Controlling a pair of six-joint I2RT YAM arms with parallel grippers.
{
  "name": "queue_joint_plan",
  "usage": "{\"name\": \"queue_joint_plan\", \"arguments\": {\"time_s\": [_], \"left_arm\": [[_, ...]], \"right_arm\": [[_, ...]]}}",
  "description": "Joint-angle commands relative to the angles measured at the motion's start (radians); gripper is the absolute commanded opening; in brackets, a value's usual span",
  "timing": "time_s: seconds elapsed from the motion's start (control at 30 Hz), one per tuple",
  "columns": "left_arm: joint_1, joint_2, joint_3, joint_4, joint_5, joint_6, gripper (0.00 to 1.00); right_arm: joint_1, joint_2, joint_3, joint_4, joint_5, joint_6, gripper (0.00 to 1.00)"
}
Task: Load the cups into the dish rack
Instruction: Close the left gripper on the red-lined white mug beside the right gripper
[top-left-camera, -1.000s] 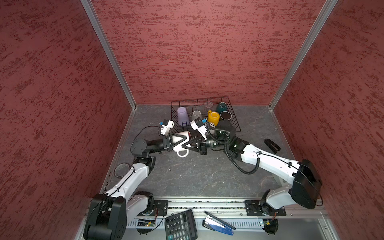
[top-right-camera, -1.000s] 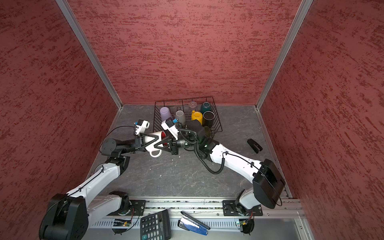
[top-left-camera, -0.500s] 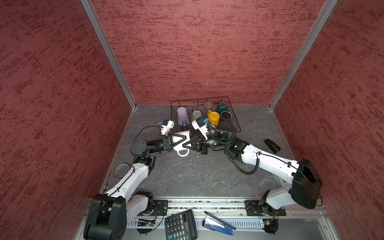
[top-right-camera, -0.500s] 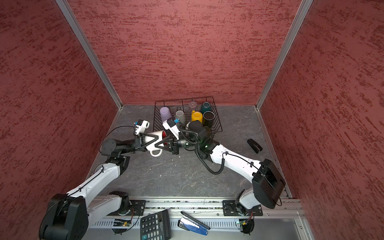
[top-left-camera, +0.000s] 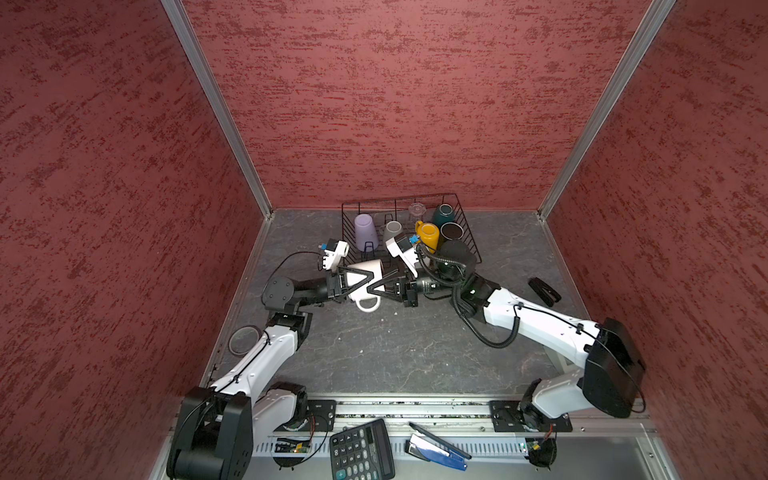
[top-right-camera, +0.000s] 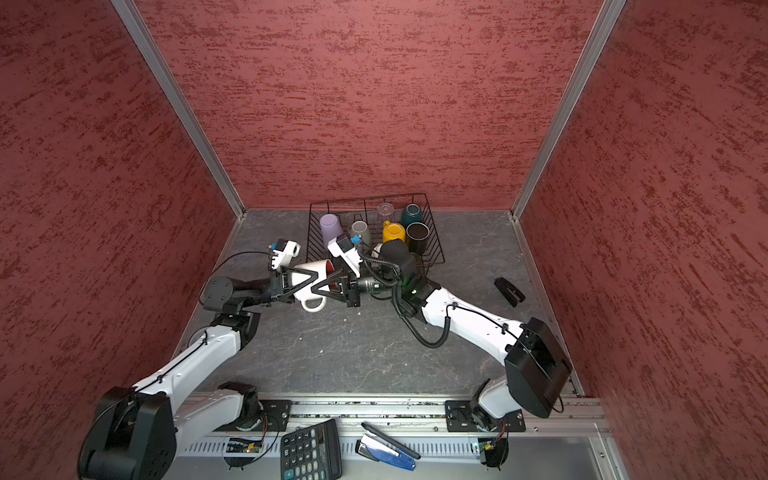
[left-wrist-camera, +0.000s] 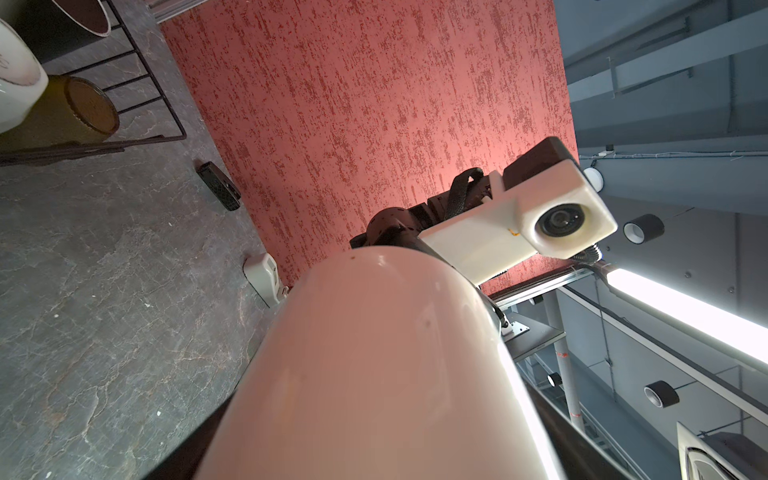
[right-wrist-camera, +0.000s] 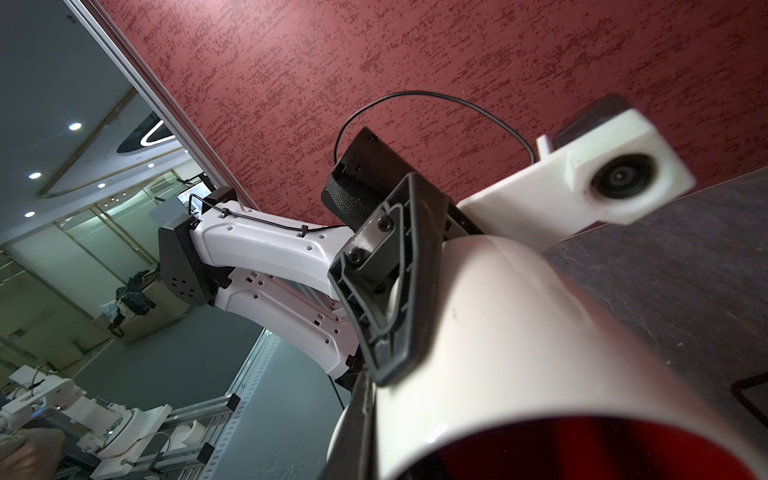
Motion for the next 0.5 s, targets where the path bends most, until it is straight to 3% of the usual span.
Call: {"name": "queue_joint_plan", "arguments": {"time_s": [0.0, 0.07, 0.13, 0.3, 0.47], "left_arm": [[-0.015, -0.028, 0.053, 0.009, 0.032, 0.044, 0.79], [-0.015, -0.035, 0.062, -0.030, 0.032, 0.066, 0.75], [-0.015, -0.041, 0.069, -0.072, 0.032, 0.091, 0.65], [-0.015, -0.057, 0.094, -0.276, 0.030, 0.196, 0.39], [-0.008, -0.076, 0.107, -0.325, 0.021, 0.213, 0.12]], "right_arm": [[-0.021, 0.019, 0.023, 0.001, -0.007, 0.002, 0.00], [-0.021, 0.016, 0.024, -0.016, 0.004, -0.009, 0.00], [-0.020, 0.009, 0.028, -0.043, 0.024, -0.025, 0.00], [-0.021, -0.015, 0.039, -0.086, 0.087, -0.039, 0.17], [-0.021, -0.022, 0.053, -0.130, 0.121, -0.061, 0.31]]}}
